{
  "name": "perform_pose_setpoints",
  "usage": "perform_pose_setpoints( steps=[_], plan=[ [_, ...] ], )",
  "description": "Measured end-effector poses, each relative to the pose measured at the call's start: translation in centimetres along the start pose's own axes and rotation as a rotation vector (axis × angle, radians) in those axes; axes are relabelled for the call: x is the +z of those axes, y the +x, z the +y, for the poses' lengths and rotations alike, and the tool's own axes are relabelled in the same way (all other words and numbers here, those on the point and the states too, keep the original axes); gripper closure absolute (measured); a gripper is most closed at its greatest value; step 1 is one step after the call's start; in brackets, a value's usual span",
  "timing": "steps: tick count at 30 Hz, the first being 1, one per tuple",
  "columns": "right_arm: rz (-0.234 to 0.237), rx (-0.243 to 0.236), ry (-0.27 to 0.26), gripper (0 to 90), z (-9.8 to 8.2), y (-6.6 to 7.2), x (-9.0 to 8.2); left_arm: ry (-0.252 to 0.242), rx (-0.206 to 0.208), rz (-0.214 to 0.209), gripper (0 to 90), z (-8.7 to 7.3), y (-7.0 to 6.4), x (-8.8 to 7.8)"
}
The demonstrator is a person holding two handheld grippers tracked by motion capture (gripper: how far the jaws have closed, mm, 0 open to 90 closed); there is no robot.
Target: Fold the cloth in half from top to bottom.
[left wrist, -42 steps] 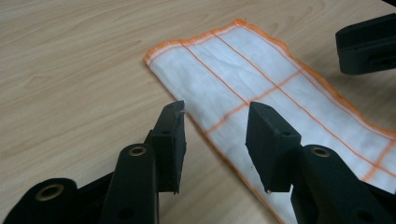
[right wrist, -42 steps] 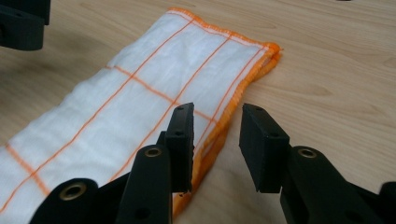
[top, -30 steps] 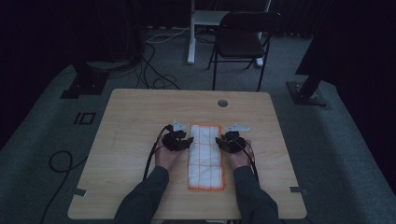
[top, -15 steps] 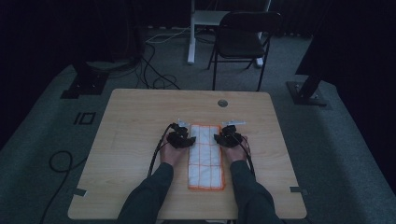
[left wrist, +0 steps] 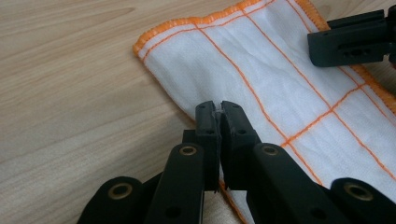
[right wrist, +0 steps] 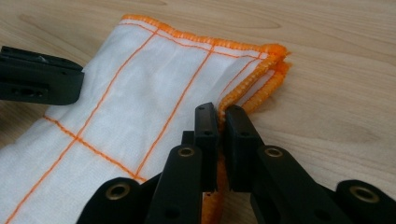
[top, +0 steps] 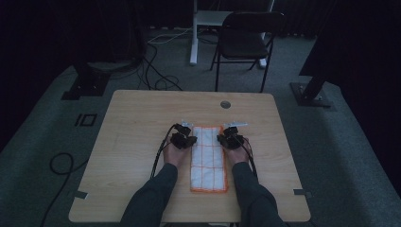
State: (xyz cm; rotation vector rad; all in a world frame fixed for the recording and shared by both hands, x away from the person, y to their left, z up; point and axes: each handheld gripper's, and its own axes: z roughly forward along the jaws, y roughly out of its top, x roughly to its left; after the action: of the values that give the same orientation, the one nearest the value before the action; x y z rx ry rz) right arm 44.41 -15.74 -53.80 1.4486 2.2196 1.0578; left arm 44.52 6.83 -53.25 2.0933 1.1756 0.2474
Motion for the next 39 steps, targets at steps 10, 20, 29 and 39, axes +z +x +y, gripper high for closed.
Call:
perform_pose_setpoints(
  steps=[10,20,29,39],
  plan=[
    [0.017,-0.003,-0.053,85.2,0.7,0.0,-1.4,-0.059,0.013,-0.003,87.8,0.7,-0.3,-1.6],
    [0.060,-0.019,-0.127,85.1,0.7,0.4,-4.1,-0.120,0.062,-0.016,87.8,0.6,-1.4,-4.4],
    [0.082,-0.050,-0.139,84.7,-0.5,1.4,-5.9,-0.143,0.092,-0.028,87.6,-0.9,-2.7,-6.1],
    [0.113,-0.079,-0.120,84.1,-2.6,2.7,-8.1,-0.137,0.105,-0.061,87.3,-3.3,-4.2,-7.9]
  ],
)
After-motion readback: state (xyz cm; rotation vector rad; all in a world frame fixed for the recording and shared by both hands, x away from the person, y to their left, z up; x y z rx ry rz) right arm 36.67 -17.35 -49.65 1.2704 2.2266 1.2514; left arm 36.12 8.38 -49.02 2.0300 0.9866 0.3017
